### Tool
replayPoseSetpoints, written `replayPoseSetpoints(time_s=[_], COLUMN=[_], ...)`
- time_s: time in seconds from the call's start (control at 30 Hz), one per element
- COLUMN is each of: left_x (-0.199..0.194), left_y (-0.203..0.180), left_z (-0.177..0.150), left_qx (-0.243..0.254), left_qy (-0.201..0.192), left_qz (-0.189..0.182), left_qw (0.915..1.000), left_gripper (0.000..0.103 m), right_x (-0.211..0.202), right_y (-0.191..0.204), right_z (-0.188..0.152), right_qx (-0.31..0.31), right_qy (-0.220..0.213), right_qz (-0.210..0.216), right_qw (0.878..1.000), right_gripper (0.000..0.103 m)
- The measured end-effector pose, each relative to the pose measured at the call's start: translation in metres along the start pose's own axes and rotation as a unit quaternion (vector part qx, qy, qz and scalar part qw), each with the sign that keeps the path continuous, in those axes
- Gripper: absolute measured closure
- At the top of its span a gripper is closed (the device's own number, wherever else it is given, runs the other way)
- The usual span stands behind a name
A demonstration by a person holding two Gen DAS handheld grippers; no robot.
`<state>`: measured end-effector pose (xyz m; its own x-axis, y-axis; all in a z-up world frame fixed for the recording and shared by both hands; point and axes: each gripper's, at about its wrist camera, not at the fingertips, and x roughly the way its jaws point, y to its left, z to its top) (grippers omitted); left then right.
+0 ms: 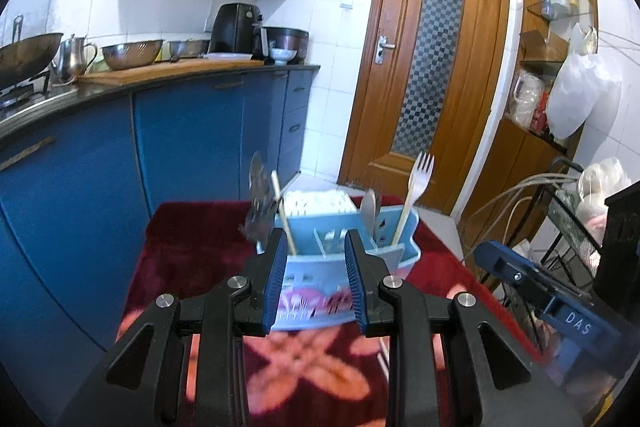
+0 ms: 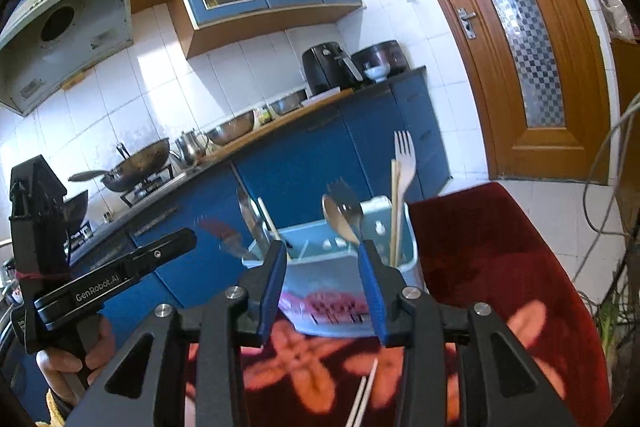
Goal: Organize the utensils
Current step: 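Open both tools to drop the tongs and chopstick into the caddy, then withdraw from the caddy and close the right tool on two wooden chopsticks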
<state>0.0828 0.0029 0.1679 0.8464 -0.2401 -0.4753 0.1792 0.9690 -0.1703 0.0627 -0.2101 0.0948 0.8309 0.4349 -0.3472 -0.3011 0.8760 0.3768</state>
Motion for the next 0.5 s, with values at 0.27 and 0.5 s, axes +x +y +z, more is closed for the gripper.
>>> replayPoseSetpoints(time_s=[0.27, 0.5], left_x=[-0.009, -0.006], left_y=[0.003, 0.006], left_z=[-0.039, -0.074], left_qx=[-0.018, -0.028], left_qy=[0.039, 0.072], left_qz=[0.003, 0.008], left_qw=[0.9991, 0.9969], left_gripper=[0.074, 0.074], right_x=[-0.010, -0.007], right_y=[0.006, 0.003], right_z=[-0.033, -0.065], right_qx=[-0.013, -0.011], right_qy=[0.049, 0.100], right_qz=[-0.034, -0.054], right_qw=[0.998, 0.993], right_gripper=[0.063, 0.063])
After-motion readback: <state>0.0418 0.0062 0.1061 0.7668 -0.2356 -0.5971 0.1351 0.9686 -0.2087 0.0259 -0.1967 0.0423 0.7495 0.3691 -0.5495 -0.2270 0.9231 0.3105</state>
